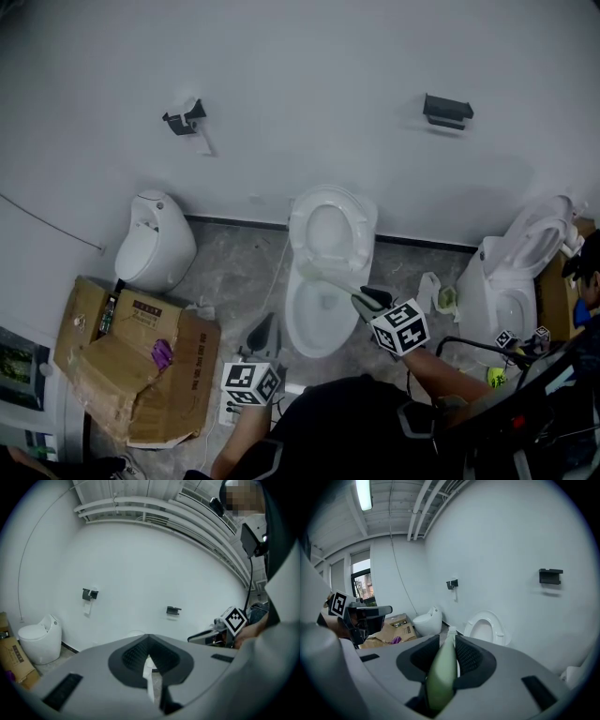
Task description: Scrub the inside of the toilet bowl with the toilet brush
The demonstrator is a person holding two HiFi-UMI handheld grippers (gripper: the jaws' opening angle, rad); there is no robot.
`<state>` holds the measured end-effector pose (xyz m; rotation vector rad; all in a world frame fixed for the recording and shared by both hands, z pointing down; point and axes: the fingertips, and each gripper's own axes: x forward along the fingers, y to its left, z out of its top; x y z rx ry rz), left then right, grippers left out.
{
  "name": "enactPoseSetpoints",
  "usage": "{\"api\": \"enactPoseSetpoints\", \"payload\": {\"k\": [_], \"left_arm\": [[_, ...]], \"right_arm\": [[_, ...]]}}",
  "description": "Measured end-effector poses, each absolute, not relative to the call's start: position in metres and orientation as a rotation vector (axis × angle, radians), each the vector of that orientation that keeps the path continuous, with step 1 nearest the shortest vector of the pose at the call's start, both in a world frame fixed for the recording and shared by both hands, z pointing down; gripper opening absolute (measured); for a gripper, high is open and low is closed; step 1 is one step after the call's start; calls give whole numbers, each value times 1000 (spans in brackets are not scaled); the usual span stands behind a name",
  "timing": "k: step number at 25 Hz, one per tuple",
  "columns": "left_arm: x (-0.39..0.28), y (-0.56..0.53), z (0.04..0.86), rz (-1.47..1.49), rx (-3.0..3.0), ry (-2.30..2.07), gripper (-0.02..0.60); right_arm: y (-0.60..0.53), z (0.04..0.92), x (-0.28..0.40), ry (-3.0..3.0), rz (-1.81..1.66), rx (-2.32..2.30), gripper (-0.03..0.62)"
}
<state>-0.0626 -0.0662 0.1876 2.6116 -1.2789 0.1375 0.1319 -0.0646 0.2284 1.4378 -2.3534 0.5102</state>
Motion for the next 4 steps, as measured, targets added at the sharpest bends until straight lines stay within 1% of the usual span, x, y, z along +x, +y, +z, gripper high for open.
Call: {"api": "enactPoseSetpoints", "payload": {"k": [4], "left_arm": [[-61,-64,189,135,2607,-1283,9]], "right_arm": [[-64,228,134,-2353,511,1437,112]]}}
